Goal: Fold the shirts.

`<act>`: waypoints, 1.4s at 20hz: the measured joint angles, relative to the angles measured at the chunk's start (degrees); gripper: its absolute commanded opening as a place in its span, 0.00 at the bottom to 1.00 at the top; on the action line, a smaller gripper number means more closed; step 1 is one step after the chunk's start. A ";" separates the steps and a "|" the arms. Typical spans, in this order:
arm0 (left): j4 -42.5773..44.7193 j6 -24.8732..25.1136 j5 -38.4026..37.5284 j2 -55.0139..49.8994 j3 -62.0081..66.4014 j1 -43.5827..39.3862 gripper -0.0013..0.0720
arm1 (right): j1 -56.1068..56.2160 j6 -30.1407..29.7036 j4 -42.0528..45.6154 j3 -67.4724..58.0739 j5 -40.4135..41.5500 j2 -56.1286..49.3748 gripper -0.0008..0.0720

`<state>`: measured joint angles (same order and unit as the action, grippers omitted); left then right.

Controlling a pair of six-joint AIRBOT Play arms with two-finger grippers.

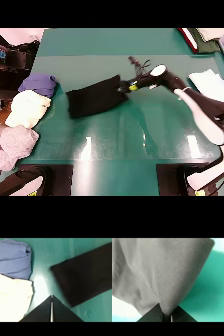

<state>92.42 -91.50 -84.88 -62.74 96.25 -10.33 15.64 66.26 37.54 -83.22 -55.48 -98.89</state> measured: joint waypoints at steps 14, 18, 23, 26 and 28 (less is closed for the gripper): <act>-9.22 -0.96 -0.46 0.00 0.00 0.02 0.06 | -47.21 -4.92 11.80 -5.62 5.27 8.63 0.04; -11.02 -1.77 -0.48 0.00 0.00 0.02 0.06 | -52.50 -5.73 11.91 -11.28 5.38 5.66 0.04; -11.74 -2.91 -0.52 0.00 -1.31 0.02 0.06 | -55.28 -5.53 11.98 -15.54 4.79 5.53 0.04; -11.98 -3.10 -0.70 0.00 -3.37 0.02 0.06 | -56.52 -4.85 12.02 -16.55 3.80 7.54 0.04; -12.24 -3.13 -0.66 -0.02 -4.48 0.02 0.06 | -57.57 -3.80 12.20 -16.81 2.27 9.03 0.04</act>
<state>80.18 -94.63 -85.54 -62.76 91.77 -10.31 -41.93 62.46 49.74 -100.03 -53.21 -89.86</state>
